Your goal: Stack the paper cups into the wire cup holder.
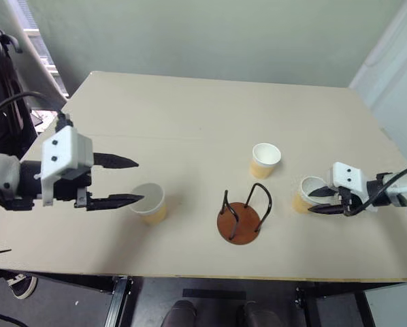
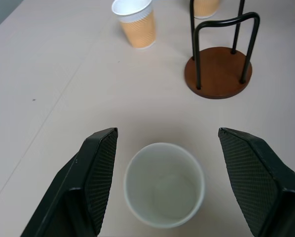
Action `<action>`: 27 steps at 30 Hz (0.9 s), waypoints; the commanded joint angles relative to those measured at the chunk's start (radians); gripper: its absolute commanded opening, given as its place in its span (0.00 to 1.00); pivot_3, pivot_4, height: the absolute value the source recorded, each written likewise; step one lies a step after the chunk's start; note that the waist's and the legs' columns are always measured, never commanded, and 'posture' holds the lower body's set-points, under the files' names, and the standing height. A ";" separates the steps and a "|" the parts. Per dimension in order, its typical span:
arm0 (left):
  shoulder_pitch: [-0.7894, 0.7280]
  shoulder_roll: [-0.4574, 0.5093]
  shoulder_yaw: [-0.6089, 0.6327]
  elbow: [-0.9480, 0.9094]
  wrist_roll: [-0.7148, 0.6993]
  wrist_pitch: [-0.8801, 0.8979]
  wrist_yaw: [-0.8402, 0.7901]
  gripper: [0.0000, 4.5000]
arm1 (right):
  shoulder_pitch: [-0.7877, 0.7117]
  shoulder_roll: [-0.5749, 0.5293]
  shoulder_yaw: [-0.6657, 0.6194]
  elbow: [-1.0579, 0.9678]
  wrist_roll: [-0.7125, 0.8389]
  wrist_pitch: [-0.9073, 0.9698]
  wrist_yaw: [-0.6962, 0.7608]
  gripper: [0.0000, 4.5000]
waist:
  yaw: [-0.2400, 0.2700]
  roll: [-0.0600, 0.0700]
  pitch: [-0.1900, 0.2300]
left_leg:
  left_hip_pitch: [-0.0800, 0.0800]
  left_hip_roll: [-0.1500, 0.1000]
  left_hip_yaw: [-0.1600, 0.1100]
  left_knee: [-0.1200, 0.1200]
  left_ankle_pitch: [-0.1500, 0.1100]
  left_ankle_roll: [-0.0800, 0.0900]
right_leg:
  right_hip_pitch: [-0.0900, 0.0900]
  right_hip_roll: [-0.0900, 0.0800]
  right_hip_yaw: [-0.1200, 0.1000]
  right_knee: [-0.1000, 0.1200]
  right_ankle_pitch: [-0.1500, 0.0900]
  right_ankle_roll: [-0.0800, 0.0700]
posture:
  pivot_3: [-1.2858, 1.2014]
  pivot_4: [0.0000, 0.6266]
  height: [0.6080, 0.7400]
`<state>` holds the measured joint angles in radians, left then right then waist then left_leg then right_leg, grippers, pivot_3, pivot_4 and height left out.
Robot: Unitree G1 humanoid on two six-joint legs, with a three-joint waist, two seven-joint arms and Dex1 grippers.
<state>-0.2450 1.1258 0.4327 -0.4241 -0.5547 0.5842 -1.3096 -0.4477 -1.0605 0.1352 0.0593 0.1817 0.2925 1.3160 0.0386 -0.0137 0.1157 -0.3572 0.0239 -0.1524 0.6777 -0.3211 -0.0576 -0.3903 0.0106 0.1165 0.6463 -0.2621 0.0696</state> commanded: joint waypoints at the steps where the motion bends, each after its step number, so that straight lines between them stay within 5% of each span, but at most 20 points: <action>1: 0.000 0.010 0.027 -0.035 -0.029 0.002 0.031 0.78 | -0.037 -0.004 -0.008 0.004 -0.017 -0.023 0.018 0.07 | -0.001 0.000 0.000 | 0.000 0.000 0.000 0.000 0.000 0.000 | 0.000 0.000 0.000 0.000 0.000 0.000 | 0.52 0.24 1.00; 5: 0.007 0.018 0.032 -0.031 -0.037 -0.005 0.040 0.78 | -0.046 -0.030 -0.037 -0.028 0.009 -0.021 0.062 0.00 | -0.002 0.000 0.000 | 0.000 0.002 0.001 -0.001 0.000 -0.001 | -0.001 0.000 0.000 0.000 -0.001 -0.003 | 0.52 0.24 1.00; 13: 0.000 0.024 0.003 0.001 -0.036 -0.035 0.042 0.78 | -0.337 -0.026 -0.244 -0.215 0.445 0.208 0.204 0.00 | -0.009 0.002 0.000 | -0.004 -0.005 0.006 -0.005 0.001 -0.005 | -0.007 0.003 0.000 0.001 -0.002 -0.005 | 0.52 0.24 1.00; 21: -0.023 0.018 -0.047 0.026 -0.030 -0.062 0.059 0.78 | -0.426 0.147 0.001 -0.378 0.400 0.228 0.180 0.00 | -0.017 0.000 -0.001 | -0.001 -0.002 0.002 -0.010 0.003 -0.008 | -0.007 0.003 -0.001 0.002 -0.003 -0.008 | 0.52 0.24 1.00; 27: 0.035 0.018 0.000 -0.014 -0.047 -0.042 0.076 0.78 | -0.405 0.149 0.077 -0.358 0.308 0.149 0.234 0.00 | -0.012 0.000 -0.001 | -0.005 0.005 -0.001 -0.010 0.003 -0.007 | -0.008 0.002 -0.003 0.001 -0.003 -0.007 | 0.52 0.24 1.00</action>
<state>-0.2138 1.1370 0.3848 -0.4010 -0.5876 0.5425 -1.2408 -0.8393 -0.8969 0.2260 -0.2829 0.4917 0.4642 1.5255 0.0264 -0.0133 0.1151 -0.3629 0.0289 -0.1529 0.6680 -0.3184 -0.0651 -0.3991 0.0127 0.1139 0.6473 -0.2648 0.0622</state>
